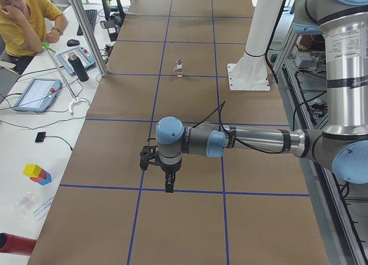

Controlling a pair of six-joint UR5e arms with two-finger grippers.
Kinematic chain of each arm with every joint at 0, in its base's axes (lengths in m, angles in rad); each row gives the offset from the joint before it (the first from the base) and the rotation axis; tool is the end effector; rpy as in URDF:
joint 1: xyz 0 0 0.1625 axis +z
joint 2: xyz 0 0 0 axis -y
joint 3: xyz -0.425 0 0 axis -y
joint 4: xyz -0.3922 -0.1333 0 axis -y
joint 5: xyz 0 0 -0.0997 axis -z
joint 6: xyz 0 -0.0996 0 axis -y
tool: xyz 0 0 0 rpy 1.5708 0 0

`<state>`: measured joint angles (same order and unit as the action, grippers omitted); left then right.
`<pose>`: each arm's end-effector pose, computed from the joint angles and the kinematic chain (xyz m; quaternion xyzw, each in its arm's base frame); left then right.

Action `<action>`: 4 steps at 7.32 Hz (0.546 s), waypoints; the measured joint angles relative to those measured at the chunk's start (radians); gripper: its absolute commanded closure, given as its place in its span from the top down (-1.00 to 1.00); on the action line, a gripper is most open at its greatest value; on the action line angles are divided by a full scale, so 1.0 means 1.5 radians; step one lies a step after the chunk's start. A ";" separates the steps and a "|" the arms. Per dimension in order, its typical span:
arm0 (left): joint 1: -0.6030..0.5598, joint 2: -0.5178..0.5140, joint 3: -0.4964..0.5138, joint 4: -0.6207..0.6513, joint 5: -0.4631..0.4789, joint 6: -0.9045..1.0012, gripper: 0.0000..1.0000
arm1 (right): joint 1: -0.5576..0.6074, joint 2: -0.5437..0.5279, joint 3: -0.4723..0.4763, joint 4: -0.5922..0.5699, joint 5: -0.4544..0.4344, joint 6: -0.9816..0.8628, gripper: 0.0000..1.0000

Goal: Assemble PPR valve and pipe with both arms

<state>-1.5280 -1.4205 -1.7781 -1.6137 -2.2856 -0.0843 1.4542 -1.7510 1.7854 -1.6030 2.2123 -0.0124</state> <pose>-0.0494 -0.4371 0.6253 0.0245 0.3517 -0.0020 0.9358 0.0248 -0.4214 0.6467 -0.0154 -0.3149 -0.0615 0.9470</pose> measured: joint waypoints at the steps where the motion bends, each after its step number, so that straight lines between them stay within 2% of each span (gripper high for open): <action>1: 0.000 0.000 0.000 0.000 0.000 0.000 1.00 | 0.001 0.000 -0.003 0.000 0.000 0.000 0.99; 4: 0.000 0.002 0.000 0.001 0.000 0.000 1.00 | 0.001 0.000 -0.005 0.000 0.001 -0.001 0.99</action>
<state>-1.5282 -1.4170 -1.7779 -1.6124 -2.2856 -0.0844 1.4557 -1.7516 1.7772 -1.6030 2.2135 -0.0138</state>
